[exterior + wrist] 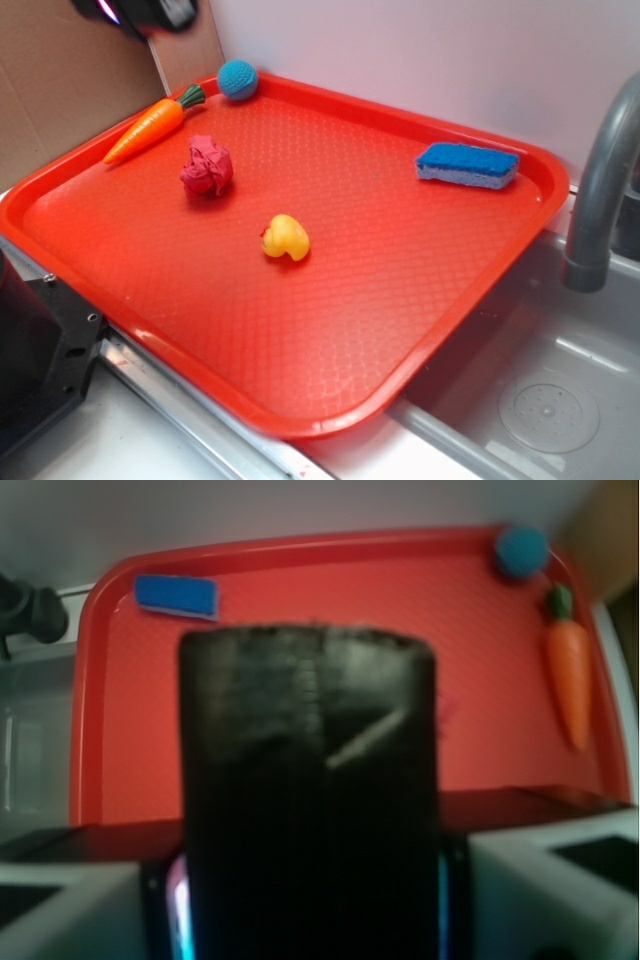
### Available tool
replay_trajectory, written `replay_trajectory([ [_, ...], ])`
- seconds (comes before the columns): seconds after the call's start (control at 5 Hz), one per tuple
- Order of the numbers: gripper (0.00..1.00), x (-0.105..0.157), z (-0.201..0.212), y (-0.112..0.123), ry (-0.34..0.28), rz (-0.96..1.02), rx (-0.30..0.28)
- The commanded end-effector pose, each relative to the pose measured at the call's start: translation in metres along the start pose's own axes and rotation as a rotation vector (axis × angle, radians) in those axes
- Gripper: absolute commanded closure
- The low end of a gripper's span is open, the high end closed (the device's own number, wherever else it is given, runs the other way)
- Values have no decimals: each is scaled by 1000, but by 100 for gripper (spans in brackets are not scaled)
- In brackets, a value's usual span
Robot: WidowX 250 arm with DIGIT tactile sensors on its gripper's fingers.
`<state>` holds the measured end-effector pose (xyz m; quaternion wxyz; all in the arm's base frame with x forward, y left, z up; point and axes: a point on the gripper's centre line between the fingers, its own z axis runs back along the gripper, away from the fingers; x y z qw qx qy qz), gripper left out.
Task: Grab the black box.
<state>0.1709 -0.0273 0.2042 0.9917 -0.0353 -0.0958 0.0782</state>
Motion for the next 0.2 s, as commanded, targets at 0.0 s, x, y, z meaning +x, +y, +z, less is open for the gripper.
replay_trajectory([
  [0.0,100,-2,11,13,15,67,10],
])
